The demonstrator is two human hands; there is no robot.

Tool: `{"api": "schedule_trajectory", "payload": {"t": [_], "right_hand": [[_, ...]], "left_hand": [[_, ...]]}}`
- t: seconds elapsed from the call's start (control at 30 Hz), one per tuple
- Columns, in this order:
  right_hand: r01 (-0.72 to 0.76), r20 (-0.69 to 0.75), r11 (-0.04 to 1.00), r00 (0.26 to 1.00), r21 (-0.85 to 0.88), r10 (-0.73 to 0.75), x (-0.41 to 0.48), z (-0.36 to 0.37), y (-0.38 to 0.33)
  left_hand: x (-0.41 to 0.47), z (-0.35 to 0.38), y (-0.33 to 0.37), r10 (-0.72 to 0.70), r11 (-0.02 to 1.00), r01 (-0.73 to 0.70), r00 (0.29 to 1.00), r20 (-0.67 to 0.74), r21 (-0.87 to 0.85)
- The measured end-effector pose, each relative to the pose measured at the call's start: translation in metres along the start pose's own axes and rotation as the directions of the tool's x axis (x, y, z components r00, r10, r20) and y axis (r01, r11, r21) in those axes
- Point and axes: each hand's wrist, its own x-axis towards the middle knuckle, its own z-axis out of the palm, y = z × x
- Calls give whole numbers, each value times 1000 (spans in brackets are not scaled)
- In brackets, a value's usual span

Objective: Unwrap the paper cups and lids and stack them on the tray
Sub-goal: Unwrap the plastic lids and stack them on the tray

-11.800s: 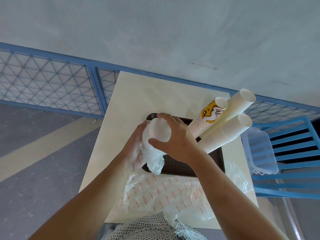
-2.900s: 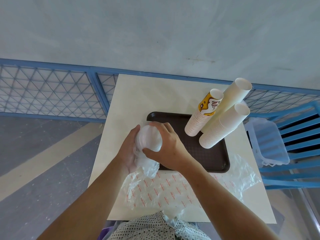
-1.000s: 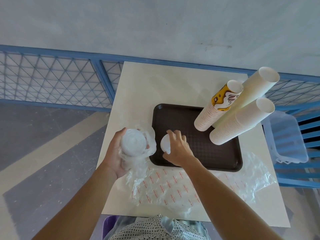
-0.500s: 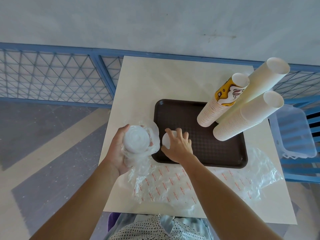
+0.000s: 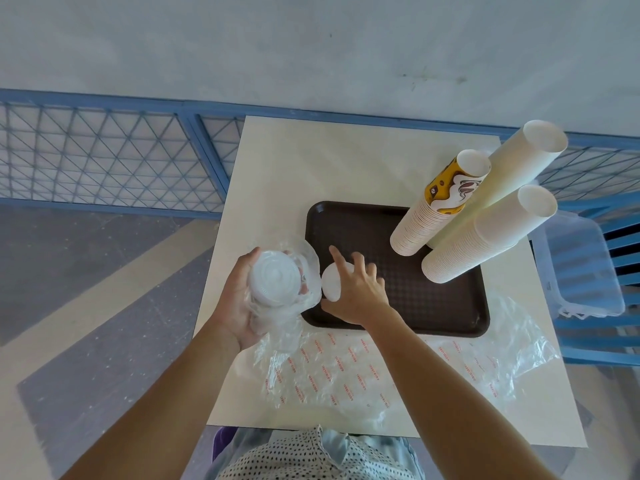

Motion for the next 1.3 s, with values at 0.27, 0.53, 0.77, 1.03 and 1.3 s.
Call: {"api": "schedule_trajectory", "payload": {"t": [0.27, 0.53, 0.77, 1.03, 1.3], "right_hand": [[247, -497, 913, 866, 326, -57, -52, -69, -21], [529, -406, 825, 811, 200, -421, -71, -87, -66], [443, -267, 883, 880, 156, -394, -73, -89, -63], [418, -289, 880, 892, 227, -349, -70, -85, -57], [386, -319, 873, 902, 299, -290, -69, -90, -47]], "left_hand": [[-4, 9, 0, 3, 1000, -3, 998, -61, -1], [-8, 35, -1, -30, 993, 36, 998, -60, 110], [-7, 42, -3, -34, 991, 48, 992, -118, 122], [-5, 55, -5, 18, 981, -5, 998, -66, 194], [2, 51, -11, 124, 896, -66, 987, -104, 438]]}}
